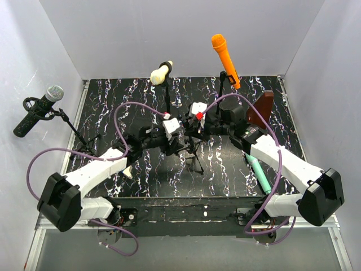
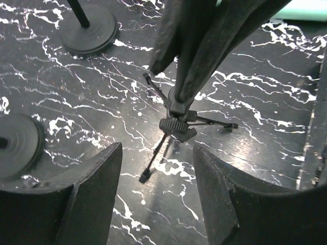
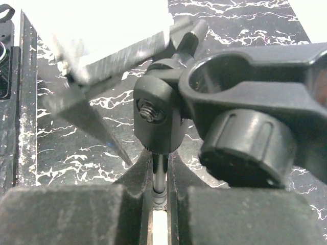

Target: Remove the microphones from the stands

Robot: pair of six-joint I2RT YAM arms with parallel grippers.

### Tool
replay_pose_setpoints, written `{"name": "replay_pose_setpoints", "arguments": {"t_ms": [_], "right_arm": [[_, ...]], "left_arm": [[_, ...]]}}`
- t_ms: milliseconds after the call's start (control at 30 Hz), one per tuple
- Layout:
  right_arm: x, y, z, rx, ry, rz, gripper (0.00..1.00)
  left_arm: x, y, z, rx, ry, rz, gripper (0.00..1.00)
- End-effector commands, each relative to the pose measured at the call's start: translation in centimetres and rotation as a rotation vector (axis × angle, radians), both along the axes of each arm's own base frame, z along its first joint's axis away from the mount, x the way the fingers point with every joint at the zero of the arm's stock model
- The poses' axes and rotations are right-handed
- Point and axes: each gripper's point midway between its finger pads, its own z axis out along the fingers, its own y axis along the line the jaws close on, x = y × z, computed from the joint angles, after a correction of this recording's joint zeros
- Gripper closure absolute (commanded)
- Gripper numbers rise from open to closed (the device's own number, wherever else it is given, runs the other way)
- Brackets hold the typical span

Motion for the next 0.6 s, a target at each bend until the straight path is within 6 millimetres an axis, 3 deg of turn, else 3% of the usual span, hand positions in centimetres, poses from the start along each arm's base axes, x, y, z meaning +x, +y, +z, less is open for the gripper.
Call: {"name": "replay_pose_setpoints", "arguments": {"t_ms": [0,100,300,367,467,567], "right_arm": [[0.0,-0.2,-1.1,-0.044,0.070,-0.010,0.99],[0.3,-0.2,-1.4,-0.052,0.066,-0.014,0.99],[0.5,-0.2,-1.5,-0.050,0.061,-0.023,0.99],[0.5,-0.2,-1.5,-0.048,0.063,-0.021,0.99],[0.3,-0.3,-1.7,-0.049,0.069,-0.021,0.99],[0.3,-0.3,-1.8,-0.050,0.074,-0.022,0.99]], "left_arm": [[2.2,-1.7,1.0,0.020,-0.226,-0.024,0.45],[2.2,-2.7,1.0,0.003,-0.209,-0.054,0.53],[1.8,-3.2,1.1,-0.002,-0.188,-0.078,0.76],[1.7,-3.3,1.1,-0.008,-0.178,-0.081,0.76],[1.8,-3.5,1.4,-0.021,-0.175,-0.072,0.61],[2.1,-3.8,1.8,-0.034,-0.171,-0.072,0.64]]}}
